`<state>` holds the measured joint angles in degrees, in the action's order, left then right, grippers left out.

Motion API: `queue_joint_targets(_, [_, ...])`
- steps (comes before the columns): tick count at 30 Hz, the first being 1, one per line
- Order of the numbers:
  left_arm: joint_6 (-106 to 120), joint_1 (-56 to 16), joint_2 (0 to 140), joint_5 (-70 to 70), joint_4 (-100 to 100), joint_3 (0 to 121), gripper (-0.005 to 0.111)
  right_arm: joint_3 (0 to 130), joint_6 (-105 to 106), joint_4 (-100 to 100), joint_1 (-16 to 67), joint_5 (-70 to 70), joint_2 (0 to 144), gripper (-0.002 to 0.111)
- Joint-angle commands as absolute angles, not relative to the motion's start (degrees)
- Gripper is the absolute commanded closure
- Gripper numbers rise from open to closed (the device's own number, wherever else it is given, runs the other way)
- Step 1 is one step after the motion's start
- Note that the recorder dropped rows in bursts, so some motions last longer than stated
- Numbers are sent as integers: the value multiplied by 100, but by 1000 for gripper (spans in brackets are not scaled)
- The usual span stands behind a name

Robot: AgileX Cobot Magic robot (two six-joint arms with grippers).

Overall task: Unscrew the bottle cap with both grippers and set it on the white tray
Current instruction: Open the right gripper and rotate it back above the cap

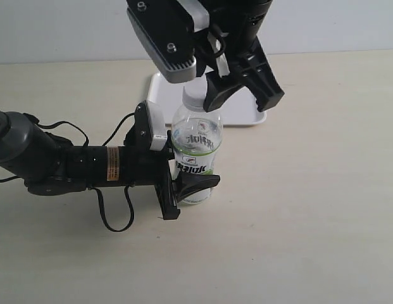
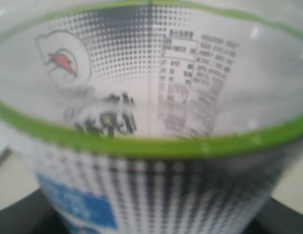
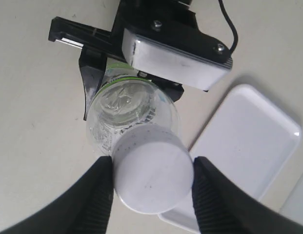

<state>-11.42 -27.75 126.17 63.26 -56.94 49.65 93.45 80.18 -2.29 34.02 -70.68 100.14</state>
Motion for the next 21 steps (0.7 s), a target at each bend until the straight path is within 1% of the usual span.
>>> queue_joint_targets(1, [-1195, -2801, 12587, 6219, -5741, 4950, 107, 9333, 8834, -391, 3403, -6996, 9982, 108])
queue_joint_targets(12, [-1195, -2801, 12587, 6219, -5741, 4950, 107, 9333, 9369, -414, 3403, -6996, 9982, 108])
queue_joint_targets(14, [-1195, -2801, 12587, 6219, -5741, 4950, 107, 9333, 9309, -414, 3403, -6996, 9982, 104])
queue_joint_targets(15, [-1195, -2801, 12587, 6219, -5741, 4950, 107, 9333, 9280, -414, 3403, -6996, 9982, 101])
queue_joint_targets(16, [-1195, -2801, 12587, 6219, -5741, 4950, 107, 9333, 9132, -414, 3403, -6996, 9982, 92])
queue_joint_targets(17, [-1195, -2801, 12587, 6219, -5741, 4950, 107, 9333, 9042, -414, 3403, -6996, 9982, 85])
queue_joint_targets(18, [-1195, -2801, 12587, 6219, -5741, 4950, 107, 9333, 8813, -414, 3403, -6996, 9982, 71])
queue_joint_targets(19, [-1195, -2801, 12587, 6219, -5741, 4950, 107, 9333, 8714, -414, 3403, -6996, 9982, 64])
queue_joint_targets(20, [-1195, -2801, 12587, 6219, -5741, 4950, 107, 9333, 8403, -414, 3403, -6996, 9982, 51])
queue_joint_targets(21, [-1195, -2801, 12587, 6219, -5741, 4950, 107, 9333, 8164, -414, 3403, -6996, 9982, 46])
